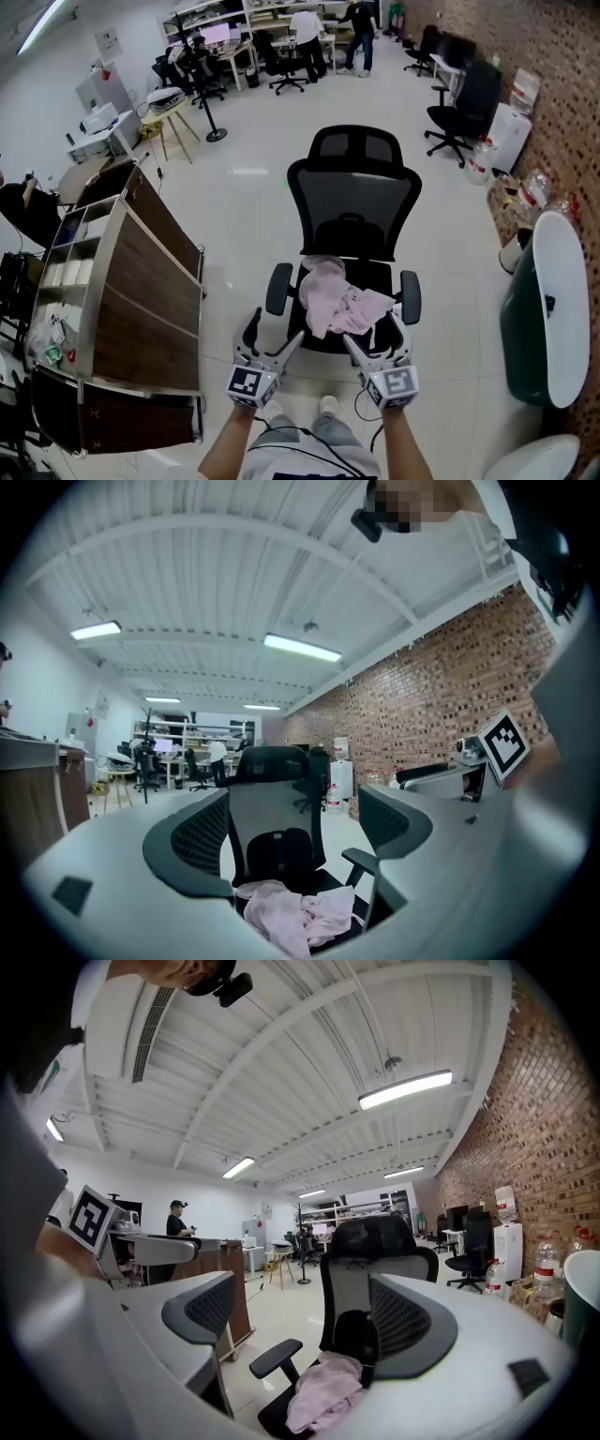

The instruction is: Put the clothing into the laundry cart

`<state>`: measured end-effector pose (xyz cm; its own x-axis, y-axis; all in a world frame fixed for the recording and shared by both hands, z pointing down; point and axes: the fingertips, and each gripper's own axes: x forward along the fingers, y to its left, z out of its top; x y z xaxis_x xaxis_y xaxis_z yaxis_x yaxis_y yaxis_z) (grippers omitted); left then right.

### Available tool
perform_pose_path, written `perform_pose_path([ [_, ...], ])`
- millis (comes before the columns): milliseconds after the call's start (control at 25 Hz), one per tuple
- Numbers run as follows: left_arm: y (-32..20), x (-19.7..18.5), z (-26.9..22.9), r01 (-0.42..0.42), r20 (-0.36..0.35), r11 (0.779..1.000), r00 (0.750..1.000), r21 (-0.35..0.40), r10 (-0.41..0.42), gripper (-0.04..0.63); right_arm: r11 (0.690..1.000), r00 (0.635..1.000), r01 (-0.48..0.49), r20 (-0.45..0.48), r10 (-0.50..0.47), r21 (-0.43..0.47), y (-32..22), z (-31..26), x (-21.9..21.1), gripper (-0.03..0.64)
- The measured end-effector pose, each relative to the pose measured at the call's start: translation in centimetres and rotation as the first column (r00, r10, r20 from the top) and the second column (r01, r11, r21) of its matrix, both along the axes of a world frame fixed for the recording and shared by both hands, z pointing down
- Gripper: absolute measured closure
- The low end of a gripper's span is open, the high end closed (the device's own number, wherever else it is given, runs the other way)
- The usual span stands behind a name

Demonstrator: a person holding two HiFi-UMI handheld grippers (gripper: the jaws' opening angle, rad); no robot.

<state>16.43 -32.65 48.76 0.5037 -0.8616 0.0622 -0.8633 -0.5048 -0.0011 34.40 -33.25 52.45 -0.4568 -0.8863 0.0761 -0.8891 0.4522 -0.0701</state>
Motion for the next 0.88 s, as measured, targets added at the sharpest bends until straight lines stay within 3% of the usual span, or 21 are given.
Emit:
perform_pose_path([
  [240,-2.7,-0.6,6.2,-0.055,0.081,0.998,0.995,-0.041,0.059,0.186,0.986,0.998,0.047,-0.034,-0.053,-0.159,-3.0,8.4,-1.8,0.147],
  [360,-4.3,-0.4,7.4,-0.055,0.051,0.995,0.997,-0.086,0.059,0.186,0.966,0.992,0.070,-0.083,-0.093,-0.247,-5.6,13.8,-2.7,0.147],
  [680,-9.2,-1.4,14.9,-0.107,0.005,0.985,0.994,-0.136,0.108,0.179,0.861,0.971,0.113,-0.129,-0.202,-0.495,-12.8,30.5,-6.1,0.147],
  [880,-12.0,-2.1,19.6,-0.121,-0.002,0.980,0.992,-0.160,0.123,0.176,0.791,0.969,0.064,-0.152,-0.196,-0.609,-16.9,41.5,-6.6,0.122],
])
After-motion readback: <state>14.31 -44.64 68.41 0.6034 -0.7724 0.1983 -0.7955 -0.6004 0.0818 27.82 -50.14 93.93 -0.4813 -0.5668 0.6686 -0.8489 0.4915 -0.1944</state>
